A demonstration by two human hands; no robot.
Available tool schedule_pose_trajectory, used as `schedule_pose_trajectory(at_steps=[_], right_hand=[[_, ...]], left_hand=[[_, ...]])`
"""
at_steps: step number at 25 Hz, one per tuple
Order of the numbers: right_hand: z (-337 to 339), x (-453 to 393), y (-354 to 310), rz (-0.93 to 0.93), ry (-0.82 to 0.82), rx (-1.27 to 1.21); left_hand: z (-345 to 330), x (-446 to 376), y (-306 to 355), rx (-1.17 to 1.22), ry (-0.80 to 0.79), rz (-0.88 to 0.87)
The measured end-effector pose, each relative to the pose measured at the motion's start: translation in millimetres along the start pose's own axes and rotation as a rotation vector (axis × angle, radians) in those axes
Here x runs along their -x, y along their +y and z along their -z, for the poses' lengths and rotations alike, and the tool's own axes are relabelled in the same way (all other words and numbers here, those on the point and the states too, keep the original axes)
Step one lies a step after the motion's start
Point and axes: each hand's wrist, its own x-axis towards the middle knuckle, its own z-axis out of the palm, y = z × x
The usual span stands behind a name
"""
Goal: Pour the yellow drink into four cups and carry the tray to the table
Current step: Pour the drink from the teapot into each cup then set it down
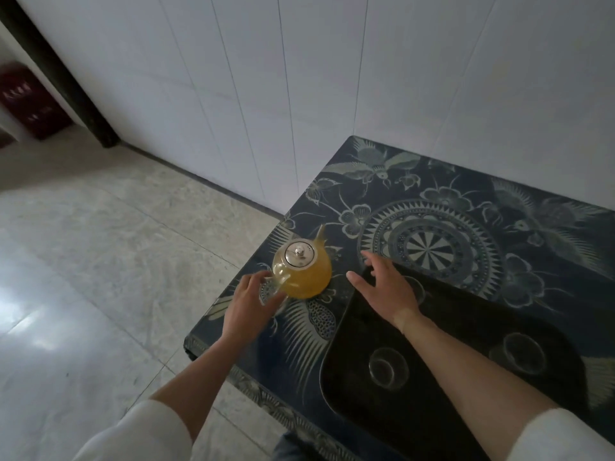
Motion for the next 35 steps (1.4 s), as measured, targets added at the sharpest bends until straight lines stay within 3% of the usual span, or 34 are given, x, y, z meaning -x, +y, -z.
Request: schedule_pose_trajectory(at_steps=[4, 9, 15, 23, 35], right_hand=[[-24.0, -41.3, -3.3, -0.160, -0.086, -0.130], [-46.7, -80.8, -13.9, -0.328, -0.171, -0.306], [-64.8, -111.8, -19.5, -0.455, -0.292, -0.498], [-79.3, -135.8, -20.5, -0.490, -0.344, -0.655], [-93.2, -129.1, -20.9, -0.592, -0.313, -0.682]], left_hand=[[-4.3, -24.5, -17.3, 0.019, -0.150, 0.030], [-11.4, -38.3, -26.5, 0.158, -0.304, -0.057], [-10.6, -38.1, -15.8, 0.607, -0.444, 0.212], [-15.9, -40.5, -14.0, 0.744, -0.449, 0.265], [-19.9, -40.1, -1.9, 0.649, -0.351, 0.225]])
